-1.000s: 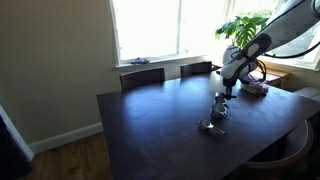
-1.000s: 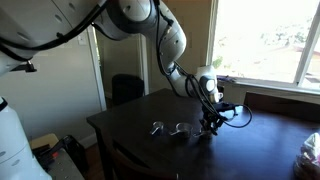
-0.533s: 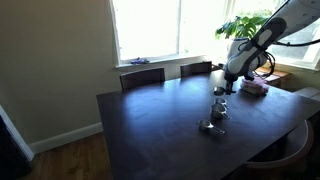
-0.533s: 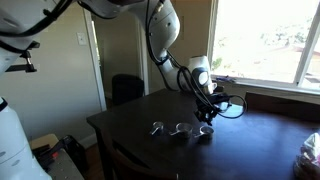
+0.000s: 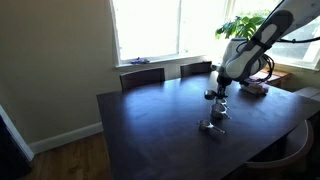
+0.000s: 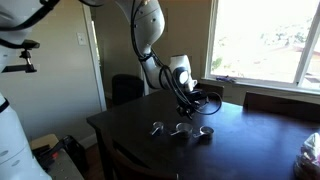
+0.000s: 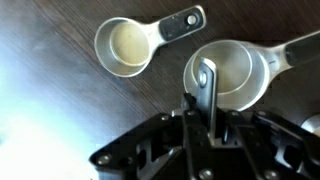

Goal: Put the measuring cups apart

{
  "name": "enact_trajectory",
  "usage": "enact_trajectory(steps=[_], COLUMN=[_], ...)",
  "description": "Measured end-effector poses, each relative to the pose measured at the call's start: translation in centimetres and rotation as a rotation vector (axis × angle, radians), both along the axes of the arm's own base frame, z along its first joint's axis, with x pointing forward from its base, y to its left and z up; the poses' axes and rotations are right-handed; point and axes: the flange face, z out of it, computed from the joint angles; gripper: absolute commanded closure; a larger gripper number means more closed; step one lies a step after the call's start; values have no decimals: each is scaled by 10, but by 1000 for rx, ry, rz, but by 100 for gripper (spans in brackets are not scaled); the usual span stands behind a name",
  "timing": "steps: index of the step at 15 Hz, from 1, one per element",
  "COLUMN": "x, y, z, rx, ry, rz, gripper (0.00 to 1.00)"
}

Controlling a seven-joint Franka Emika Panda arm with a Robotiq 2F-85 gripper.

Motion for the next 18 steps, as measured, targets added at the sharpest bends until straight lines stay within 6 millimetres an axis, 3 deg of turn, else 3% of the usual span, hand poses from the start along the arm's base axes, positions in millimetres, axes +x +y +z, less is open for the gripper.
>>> enact_trajectory(steps=[9,14,18], x=[-37,-41,-51], y=[73,89,101], z=[-13,-17,-47], rx=[7,-66,-71], ry=[-142,-226,-190], rz=[52,78,60], gripper=[99,99,99])
